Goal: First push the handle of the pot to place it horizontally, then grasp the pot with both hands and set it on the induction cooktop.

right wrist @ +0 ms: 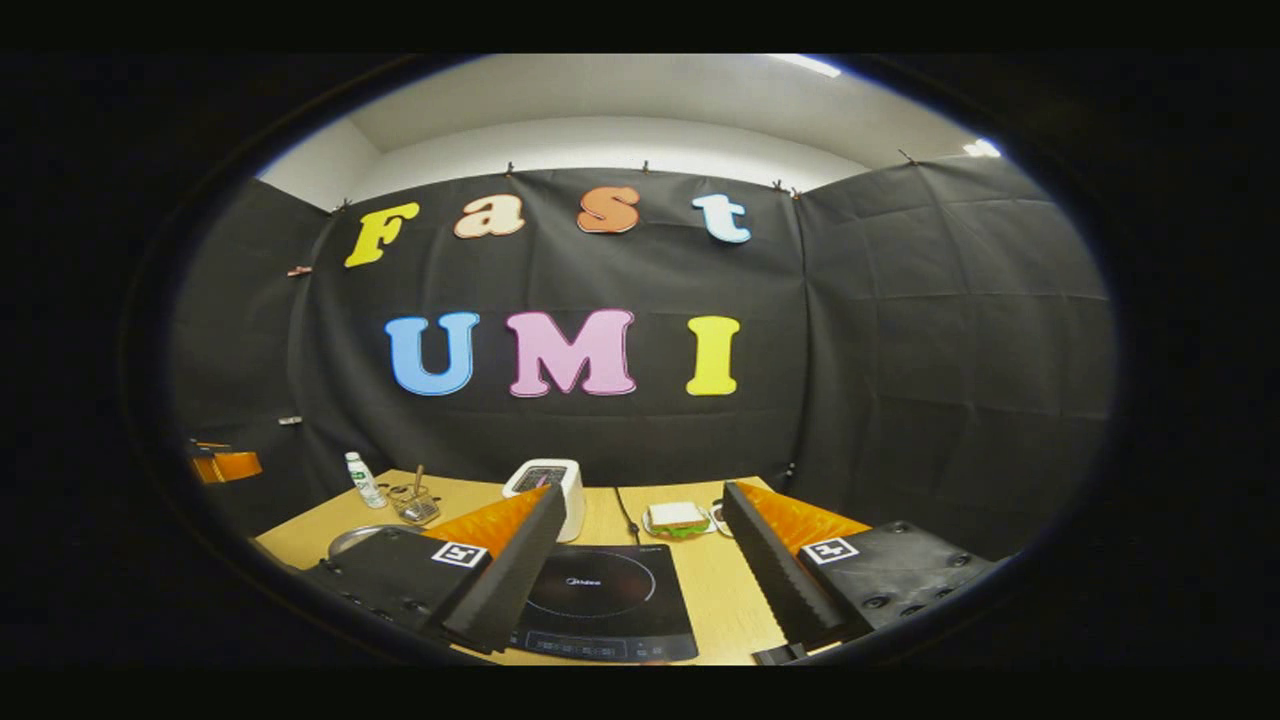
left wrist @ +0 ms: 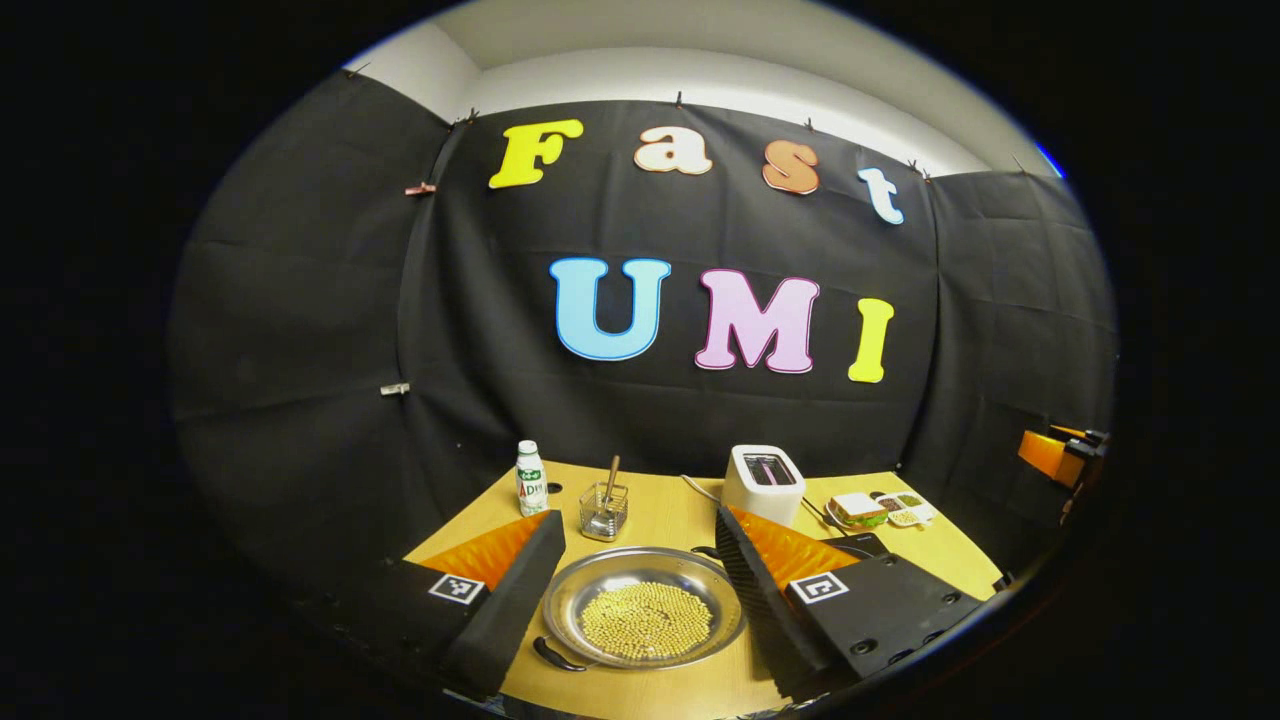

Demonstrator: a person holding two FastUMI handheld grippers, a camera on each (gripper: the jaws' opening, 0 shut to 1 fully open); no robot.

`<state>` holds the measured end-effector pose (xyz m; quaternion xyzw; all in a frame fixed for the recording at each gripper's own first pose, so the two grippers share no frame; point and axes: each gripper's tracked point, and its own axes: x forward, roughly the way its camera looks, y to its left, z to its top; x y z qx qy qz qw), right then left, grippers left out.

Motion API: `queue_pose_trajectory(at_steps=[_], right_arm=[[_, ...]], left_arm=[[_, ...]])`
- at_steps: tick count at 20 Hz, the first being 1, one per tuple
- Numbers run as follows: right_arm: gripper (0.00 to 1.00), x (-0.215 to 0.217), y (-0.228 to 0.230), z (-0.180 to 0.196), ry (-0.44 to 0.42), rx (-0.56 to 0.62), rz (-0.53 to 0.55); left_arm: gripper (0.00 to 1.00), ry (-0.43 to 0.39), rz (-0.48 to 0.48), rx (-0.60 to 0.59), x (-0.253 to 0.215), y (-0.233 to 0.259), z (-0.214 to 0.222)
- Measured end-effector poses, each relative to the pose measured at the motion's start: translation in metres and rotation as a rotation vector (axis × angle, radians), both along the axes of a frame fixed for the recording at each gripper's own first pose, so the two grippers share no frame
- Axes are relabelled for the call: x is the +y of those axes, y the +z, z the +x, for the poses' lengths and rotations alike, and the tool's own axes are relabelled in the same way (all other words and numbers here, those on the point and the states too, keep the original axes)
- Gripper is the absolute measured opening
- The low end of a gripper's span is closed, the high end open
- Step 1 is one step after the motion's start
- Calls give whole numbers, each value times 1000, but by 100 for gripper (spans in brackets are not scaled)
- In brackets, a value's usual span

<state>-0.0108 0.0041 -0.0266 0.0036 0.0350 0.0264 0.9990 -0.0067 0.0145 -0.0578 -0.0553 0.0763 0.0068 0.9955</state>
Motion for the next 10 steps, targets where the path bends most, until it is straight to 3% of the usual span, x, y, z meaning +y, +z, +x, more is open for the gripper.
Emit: queue_pose_trajectory(at_steps=[4, 8, 9, 10], right_arm=[[98, 2, -4, 1, 6, 13, -5], [95, 5, -11, 1, 9, 30, 5], [98, 6, -13, 1, 10, 38, 5], [98, 6, -16, 1, 10, 44, 4]], left_arm=[[87, -32, -36, 51, 1, -16, 3], [67, -42, -99, 117, 9, -40, 6], [55, -42, -115, 135, 11, -45, 7], [52, -46, -128, 150, 12, -50, 7]])
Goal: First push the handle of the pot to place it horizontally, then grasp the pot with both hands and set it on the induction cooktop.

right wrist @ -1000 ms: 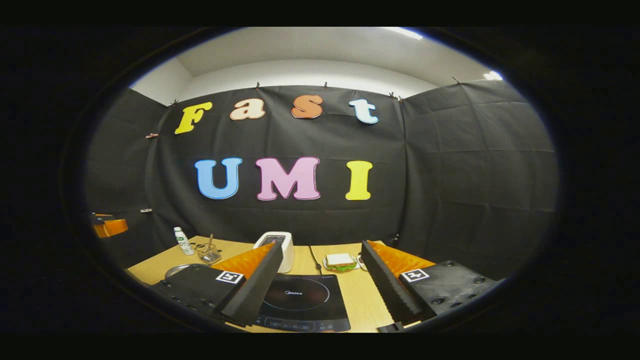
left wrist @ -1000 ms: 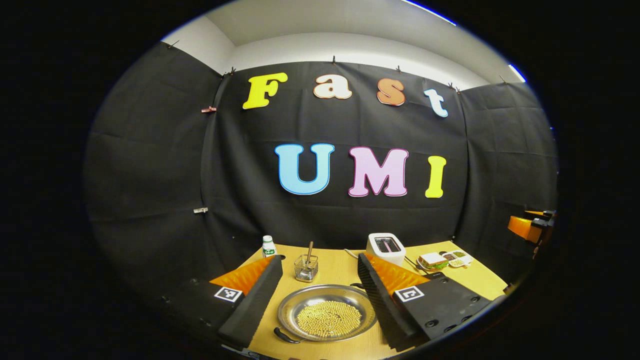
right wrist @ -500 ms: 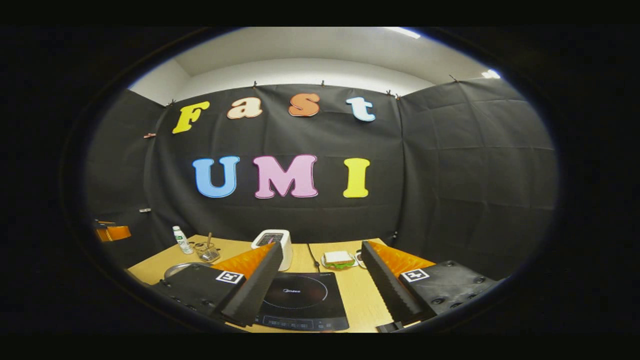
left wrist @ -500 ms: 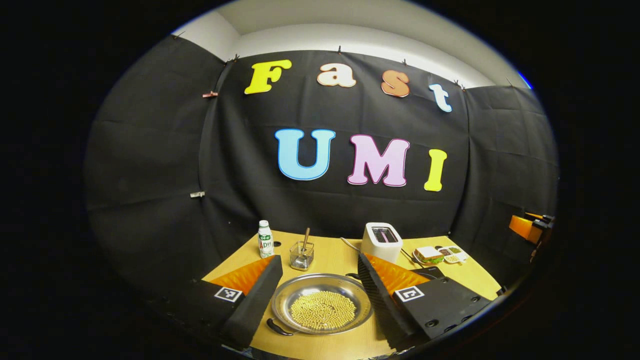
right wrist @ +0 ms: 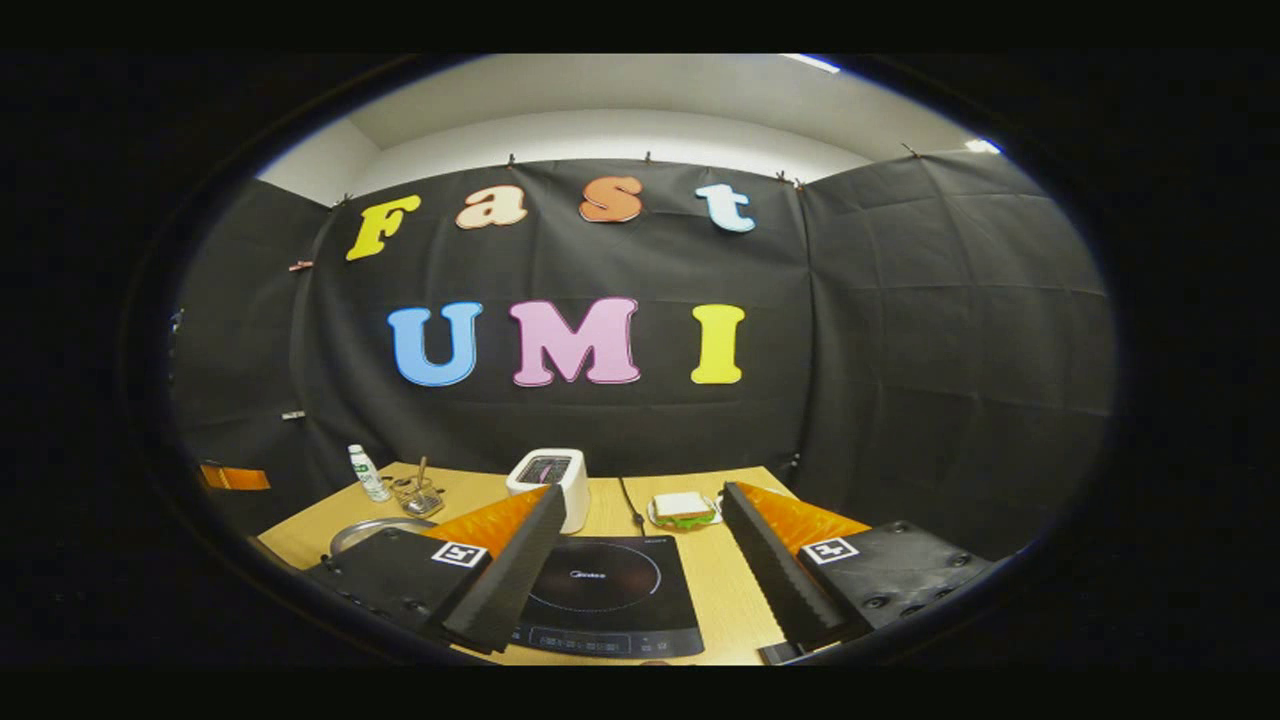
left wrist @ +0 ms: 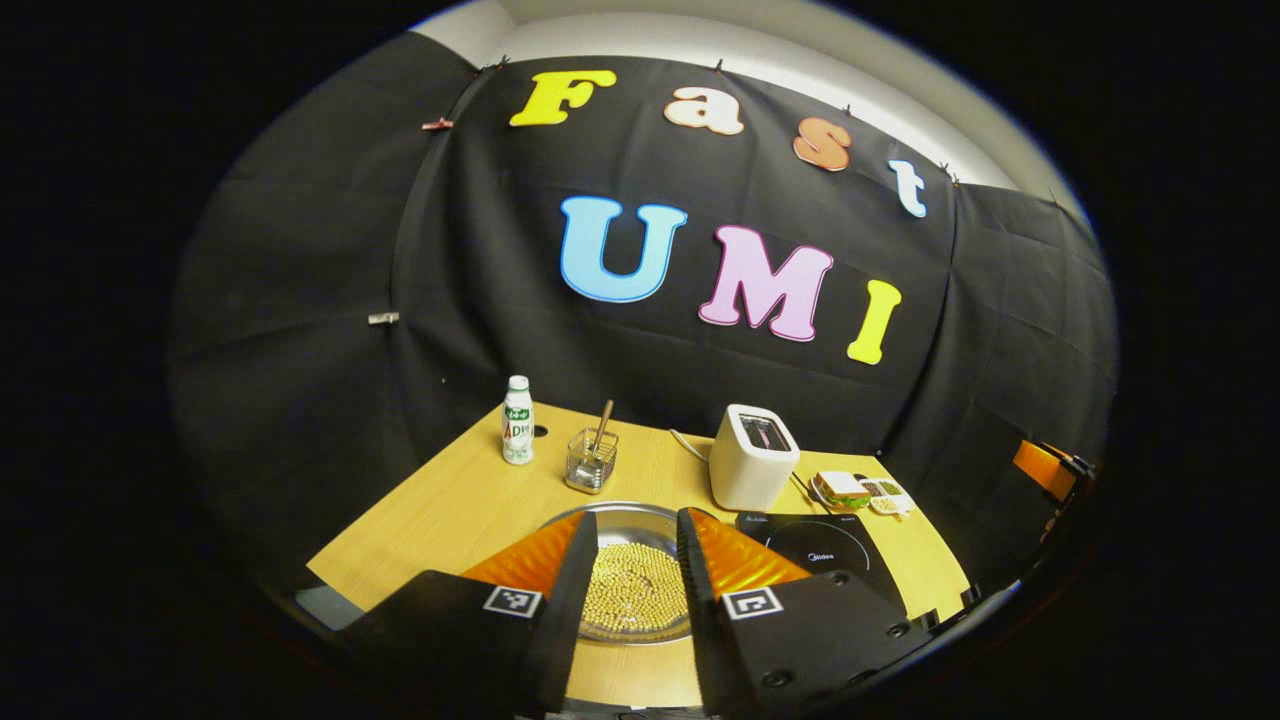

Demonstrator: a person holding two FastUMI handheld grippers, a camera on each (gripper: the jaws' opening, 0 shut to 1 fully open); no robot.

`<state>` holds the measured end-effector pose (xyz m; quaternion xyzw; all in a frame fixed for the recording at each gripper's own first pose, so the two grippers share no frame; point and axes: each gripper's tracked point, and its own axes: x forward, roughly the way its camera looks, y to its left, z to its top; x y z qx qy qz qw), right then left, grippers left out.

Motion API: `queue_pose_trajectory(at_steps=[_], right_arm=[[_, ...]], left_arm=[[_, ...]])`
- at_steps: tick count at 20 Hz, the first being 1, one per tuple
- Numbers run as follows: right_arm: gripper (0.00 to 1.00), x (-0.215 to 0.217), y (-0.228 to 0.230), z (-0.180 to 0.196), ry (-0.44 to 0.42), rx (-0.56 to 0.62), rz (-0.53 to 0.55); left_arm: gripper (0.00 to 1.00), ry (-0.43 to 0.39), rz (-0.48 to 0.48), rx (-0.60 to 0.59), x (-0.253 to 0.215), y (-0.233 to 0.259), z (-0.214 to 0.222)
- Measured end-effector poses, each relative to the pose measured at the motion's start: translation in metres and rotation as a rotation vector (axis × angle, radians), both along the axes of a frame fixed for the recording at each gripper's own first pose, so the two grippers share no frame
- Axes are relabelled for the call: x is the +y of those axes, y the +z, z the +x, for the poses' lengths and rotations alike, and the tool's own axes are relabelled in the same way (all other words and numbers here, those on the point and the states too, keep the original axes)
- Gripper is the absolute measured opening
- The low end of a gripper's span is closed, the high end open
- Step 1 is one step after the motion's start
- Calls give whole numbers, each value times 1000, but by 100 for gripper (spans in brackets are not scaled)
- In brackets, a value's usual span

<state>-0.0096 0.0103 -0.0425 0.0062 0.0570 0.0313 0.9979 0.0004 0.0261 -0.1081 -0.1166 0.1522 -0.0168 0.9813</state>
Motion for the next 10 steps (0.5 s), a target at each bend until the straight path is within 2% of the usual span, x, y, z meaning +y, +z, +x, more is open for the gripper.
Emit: queue_pose_trajectory(at_steps=[2, 5, 10], right_arm=[[98, -1, -5, 0, -6, 13, 1], [98, -2, -9, -2, -16, 31, 13], [98, -3, -16, -3, -17, 52, 4]], left_arm=[[43, -11, -14, 32, 1, -13, 1], [16, -16, -36, 95, 5, -36, -1], [5, -62, -104, 209, -6, -80, -18]])
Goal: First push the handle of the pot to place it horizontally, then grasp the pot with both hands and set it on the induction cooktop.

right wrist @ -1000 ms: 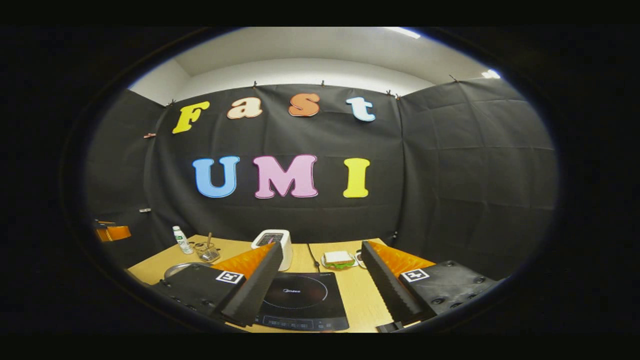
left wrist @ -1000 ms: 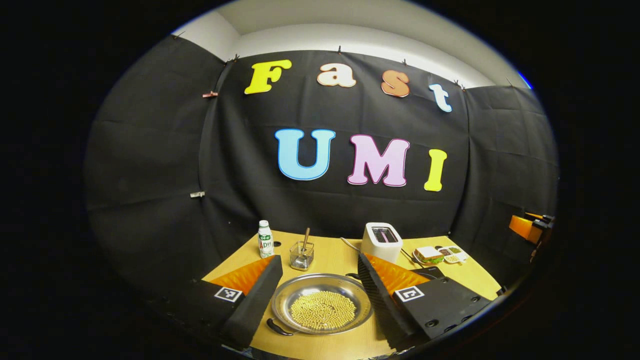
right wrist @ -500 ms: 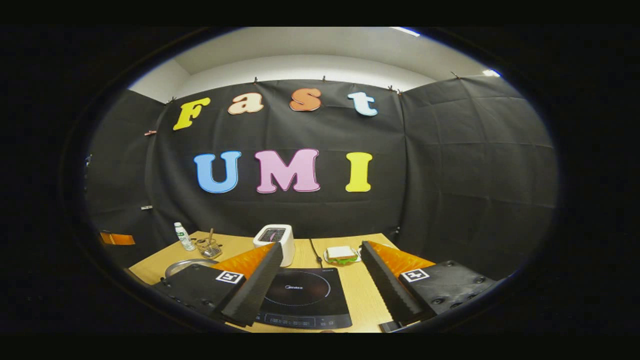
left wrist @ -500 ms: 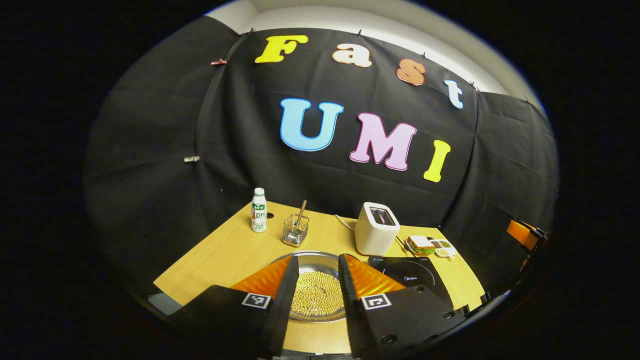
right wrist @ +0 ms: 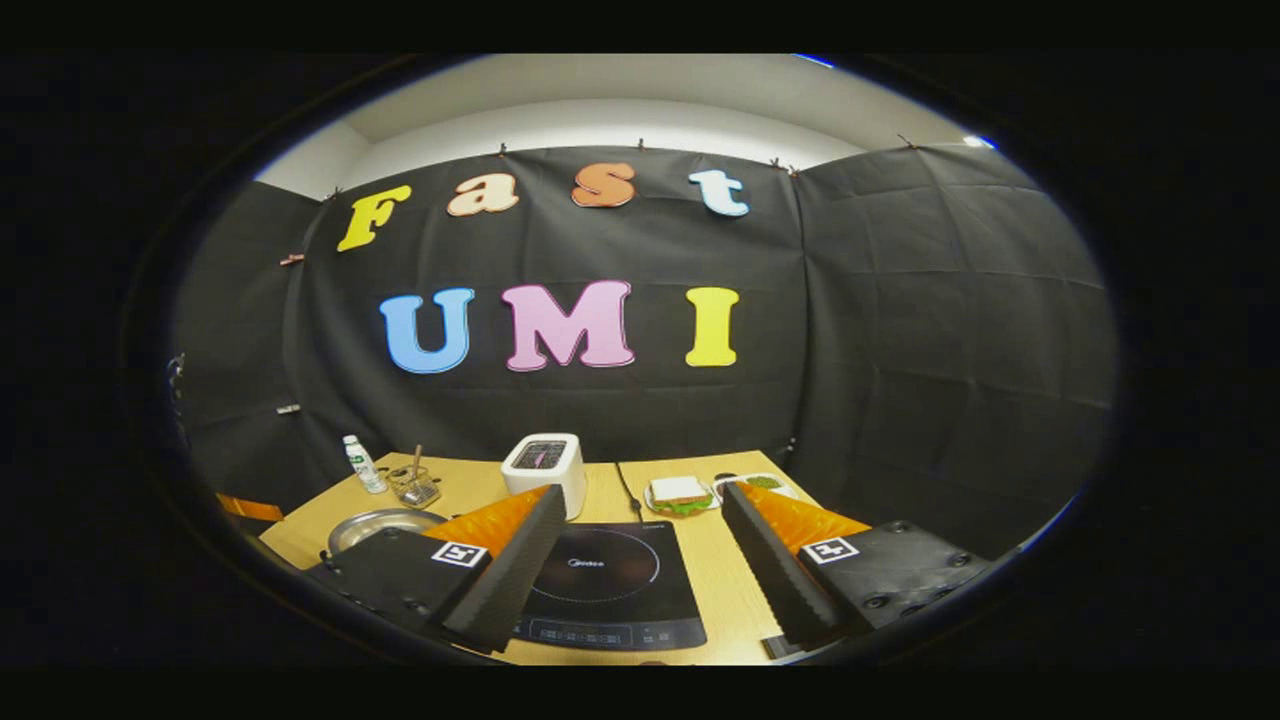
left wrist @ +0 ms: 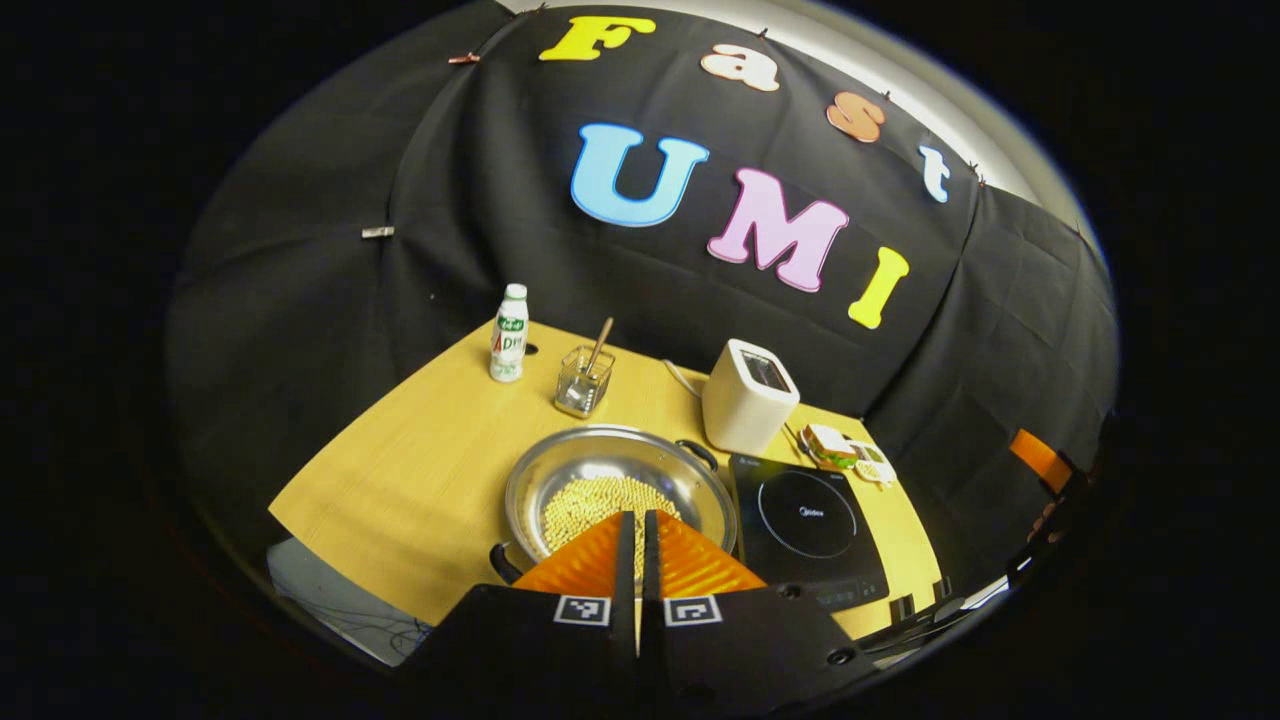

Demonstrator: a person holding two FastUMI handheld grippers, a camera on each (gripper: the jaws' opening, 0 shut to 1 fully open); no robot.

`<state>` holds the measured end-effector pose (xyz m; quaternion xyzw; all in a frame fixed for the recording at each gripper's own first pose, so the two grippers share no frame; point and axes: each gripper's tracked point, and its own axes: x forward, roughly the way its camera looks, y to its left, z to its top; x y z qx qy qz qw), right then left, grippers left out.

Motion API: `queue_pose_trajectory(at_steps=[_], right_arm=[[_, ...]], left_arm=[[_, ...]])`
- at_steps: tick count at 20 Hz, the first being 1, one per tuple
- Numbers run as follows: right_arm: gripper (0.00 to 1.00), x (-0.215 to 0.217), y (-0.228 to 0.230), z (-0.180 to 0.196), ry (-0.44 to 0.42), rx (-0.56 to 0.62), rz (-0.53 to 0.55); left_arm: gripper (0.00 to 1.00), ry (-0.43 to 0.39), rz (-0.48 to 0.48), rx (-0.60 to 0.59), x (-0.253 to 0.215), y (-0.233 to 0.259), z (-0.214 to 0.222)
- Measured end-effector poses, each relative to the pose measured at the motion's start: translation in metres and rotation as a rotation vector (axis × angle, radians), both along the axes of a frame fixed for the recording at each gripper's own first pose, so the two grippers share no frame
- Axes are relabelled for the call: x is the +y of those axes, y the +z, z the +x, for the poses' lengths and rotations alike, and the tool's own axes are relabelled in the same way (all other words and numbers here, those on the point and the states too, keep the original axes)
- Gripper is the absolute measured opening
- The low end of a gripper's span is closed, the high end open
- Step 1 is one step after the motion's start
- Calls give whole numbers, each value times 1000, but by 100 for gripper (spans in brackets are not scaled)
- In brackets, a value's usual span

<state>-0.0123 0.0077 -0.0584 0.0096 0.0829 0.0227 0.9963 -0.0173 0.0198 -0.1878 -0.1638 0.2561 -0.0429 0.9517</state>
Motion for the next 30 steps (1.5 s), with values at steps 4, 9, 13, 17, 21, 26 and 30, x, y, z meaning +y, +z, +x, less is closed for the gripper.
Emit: queue_pose_trajectory(at_steps=[4, 9, 13, 17, 21, 26, 30], right_arm=[[95, 3, -4, -2, 9, 14, 2], [98, 5, -9, -3, 11, 19, -3], [95, 1, -19, -3, -9, 57, 12], [98, 2, -27, -4, -9, 75, -4], [98, 8, -34, -4, -4, 96, -10], [98, 7, -36, -5, -9, 103, -21], [98, 1, -42, -5, -24, 120, -27]], left_arm=[[5, -25, -4, 75, -1, -33, -10], [5, -59, -12, 213, -8, -81, -17], [5, -78, -22, 296, -9, -111, -17], [5, -126, 37, 352, -6, -136, -12], [5, -149, 72, 392, -2, -153, -2], [5, -158, 133, 424, 9, -165, 7], [5, -157, 118, 438, 10, -168, 8]])
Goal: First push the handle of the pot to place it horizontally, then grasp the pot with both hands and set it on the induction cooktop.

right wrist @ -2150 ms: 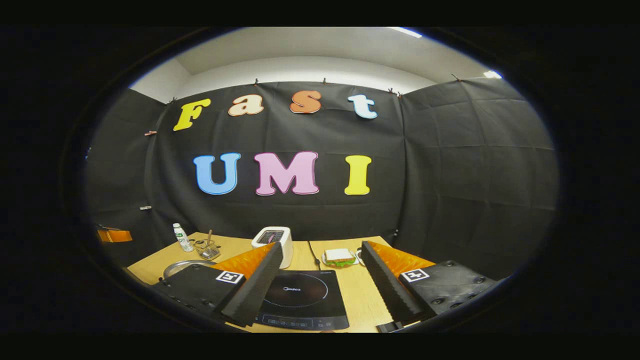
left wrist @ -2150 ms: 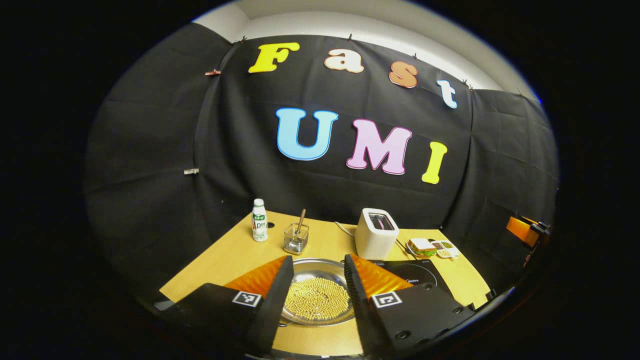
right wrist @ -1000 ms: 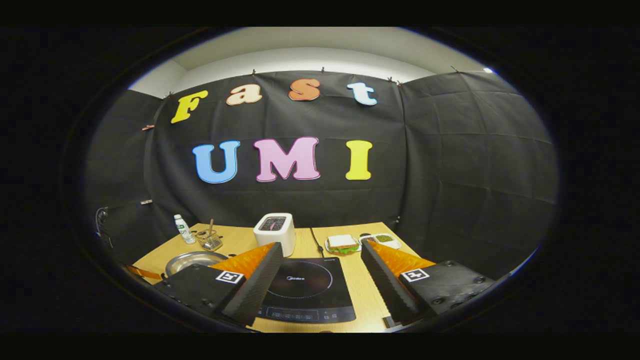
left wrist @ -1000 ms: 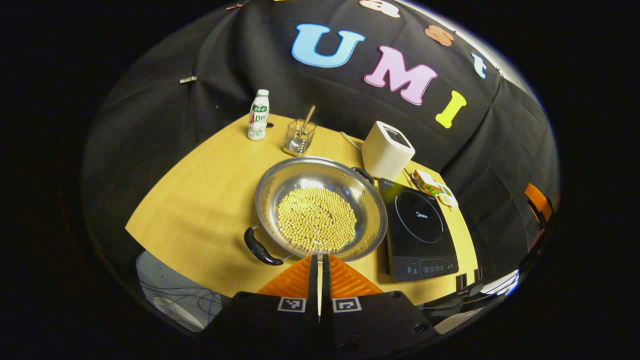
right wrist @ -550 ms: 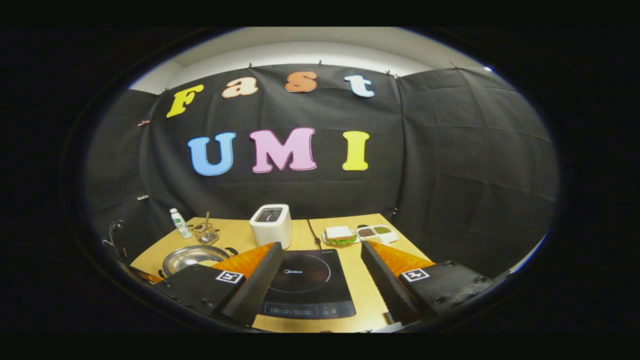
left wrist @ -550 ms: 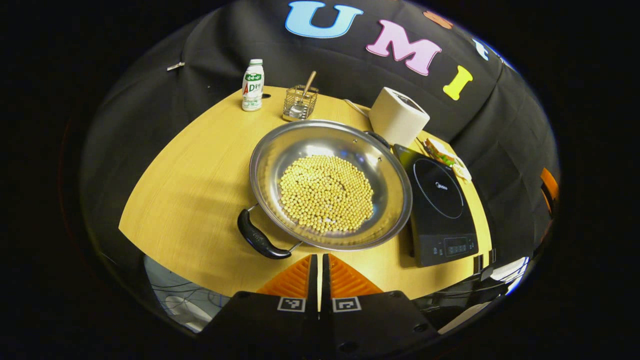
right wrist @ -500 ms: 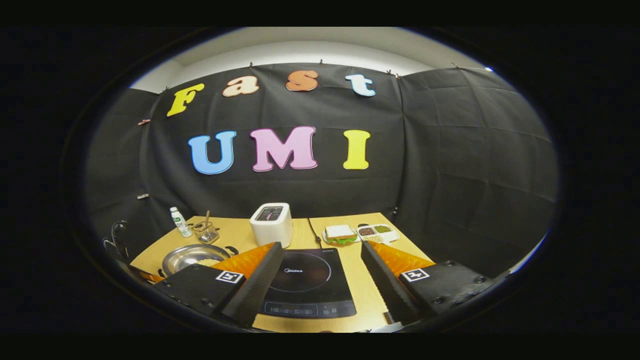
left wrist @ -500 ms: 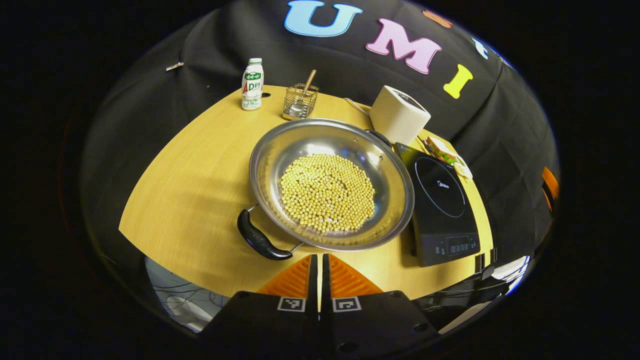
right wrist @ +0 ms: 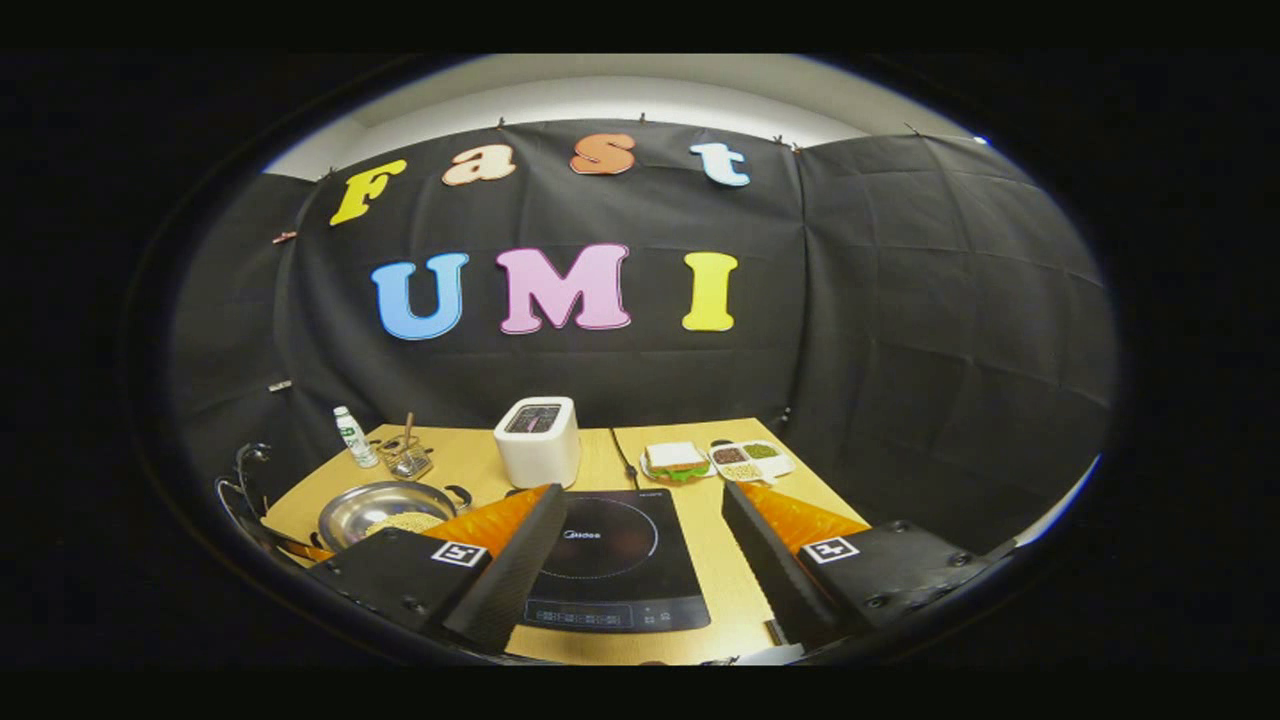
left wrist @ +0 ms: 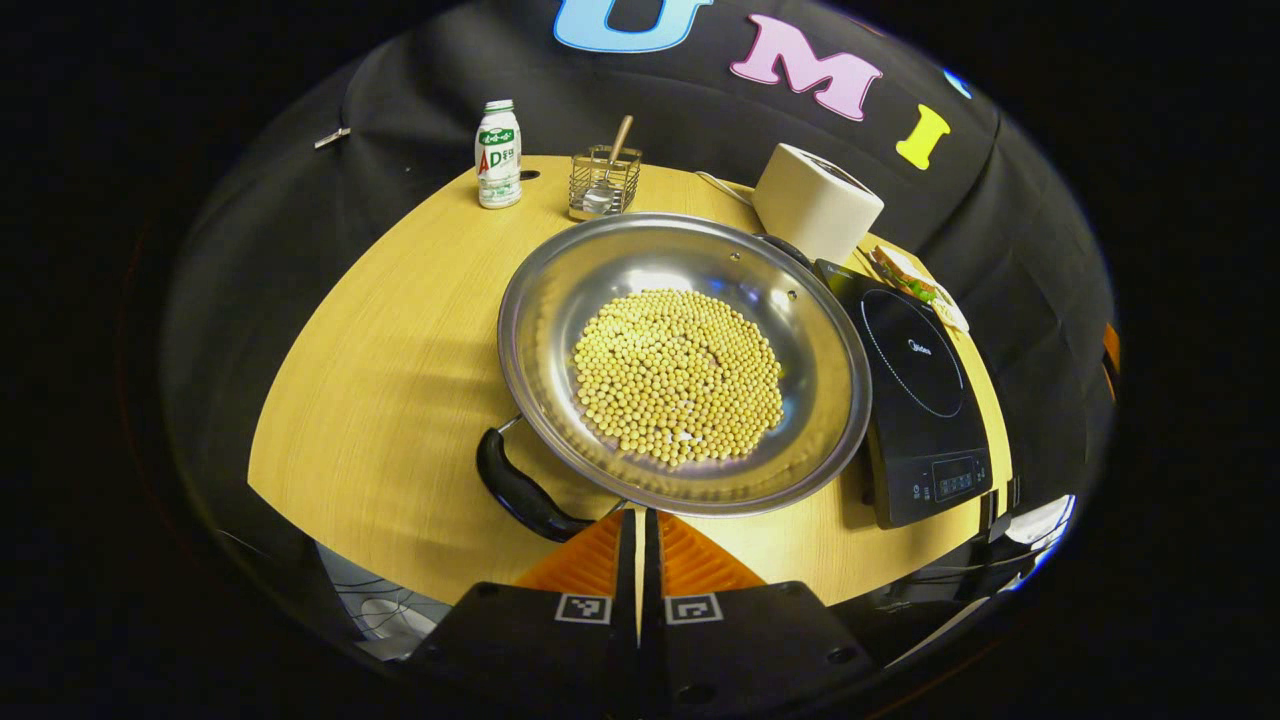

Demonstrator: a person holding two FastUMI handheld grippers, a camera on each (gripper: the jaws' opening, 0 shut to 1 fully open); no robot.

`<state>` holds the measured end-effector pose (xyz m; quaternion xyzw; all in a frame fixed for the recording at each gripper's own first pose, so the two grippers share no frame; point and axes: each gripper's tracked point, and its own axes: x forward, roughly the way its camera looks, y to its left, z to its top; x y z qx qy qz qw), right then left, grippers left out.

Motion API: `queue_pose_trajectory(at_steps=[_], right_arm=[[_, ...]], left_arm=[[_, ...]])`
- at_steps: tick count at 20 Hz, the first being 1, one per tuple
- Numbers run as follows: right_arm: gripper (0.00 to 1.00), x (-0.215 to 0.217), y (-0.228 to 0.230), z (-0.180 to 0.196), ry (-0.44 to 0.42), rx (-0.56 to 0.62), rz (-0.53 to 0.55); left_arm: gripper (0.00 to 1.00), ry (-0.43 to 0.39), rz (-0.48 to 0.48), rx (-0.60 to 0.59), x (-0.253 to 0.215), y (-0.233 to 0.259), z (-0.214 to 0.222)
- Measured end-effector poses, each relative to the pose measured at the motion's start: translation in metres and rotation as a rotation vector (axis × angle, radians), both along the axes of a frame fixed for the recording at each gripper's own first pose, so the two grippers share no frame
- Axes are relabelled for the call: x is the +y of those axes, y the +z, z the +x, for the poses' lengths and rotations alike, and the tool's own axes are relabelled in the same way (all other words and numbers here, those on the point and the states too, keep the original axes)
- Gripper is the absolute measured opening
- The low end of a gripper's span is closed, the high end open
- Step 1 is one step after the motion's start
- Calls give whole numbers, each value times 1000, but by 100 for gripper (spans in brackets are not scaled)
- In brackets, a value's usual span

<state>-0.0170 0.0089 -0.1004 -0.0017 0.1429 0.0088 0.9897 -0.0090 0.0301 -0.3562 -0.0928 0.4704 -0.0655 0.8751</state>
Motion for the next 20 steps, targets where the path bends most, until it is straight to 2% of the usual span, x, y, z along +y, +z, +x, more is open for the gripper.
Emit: queue_pose_trajectory(at_steps=[4, 5, 6, 20], right_arm=[[98, 1, 1, 3, 0, 2, 5], [95, 2, 1, 5, 2, 0, 3], [98, 3, 0, 6, 5, 0, 0], [98, 18, -11, 15, 24, 26, -20]], left_arm=[[5, 9, 25, 8, 10, -3, 6], [5, 13, 30, 9, 13, -3, 7], [5, 21, 35, 9, 17, -4, 8], [5, 99, 111, -13, 75, -5, 46]])
